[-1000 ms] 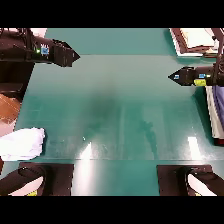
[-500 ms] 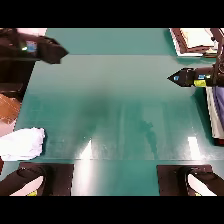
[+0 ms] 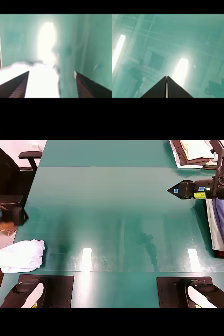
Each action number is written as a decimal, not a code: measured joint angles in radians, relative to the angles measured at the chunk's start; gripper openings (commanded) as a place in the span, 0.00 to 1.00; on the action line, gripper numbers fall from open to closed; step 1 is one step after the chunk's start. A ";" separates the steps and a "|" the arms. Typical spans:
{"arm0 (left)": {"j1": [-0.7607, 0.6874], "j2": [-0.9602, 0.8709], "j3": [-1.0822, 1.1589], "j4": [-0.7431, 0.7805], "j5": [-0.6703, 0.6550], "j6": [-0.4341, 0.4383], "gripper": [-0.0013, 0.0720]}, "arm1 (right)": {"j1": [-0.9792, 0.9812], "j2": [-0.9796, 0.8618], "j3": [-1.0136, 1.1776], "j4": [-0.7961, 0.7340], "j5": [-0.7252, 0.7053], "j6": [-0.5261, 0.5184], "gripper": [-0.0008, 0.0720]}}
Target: Fold the shirts.
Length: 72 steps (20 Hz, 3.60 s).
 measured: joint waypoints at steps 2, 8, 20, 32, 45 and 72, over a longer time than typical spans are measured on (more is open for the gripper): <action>0.049 0.014 -0.137 0.025 0.006 -0.005 0.89 | 0.000 0.000 0.000 0.000 0.001 0.000 0.03; 0.100 0.029 -0.442 0.069 0.082 -0.029 0.89 | 0.000 0.000 0.000 0.000 -0.001 0.000 0.03; 0.108 0.029 -0.067 -0.081 0.053 -0.087 0.05 | -0.001 0.000 0.120 -0.001 -0.029 0.000 0.03; -0.015 -0.069 0.483 -0.626 0.180 0.040 0.05 | -0.054 -0.063 0.499 -0.010 -0.028 0.000 0.03; -0.712 -0.648 0.505 -0.434 0.188 0.043 0.83 | -0.132 -0.132 0.593 -0.009 0.146 0.039 0.03; -0.421 -1.020 0.604 -0.586 0.388 0.195 0.05 | -0.132 -0.059 -0.038 -0.002 0.163 0.041 0.03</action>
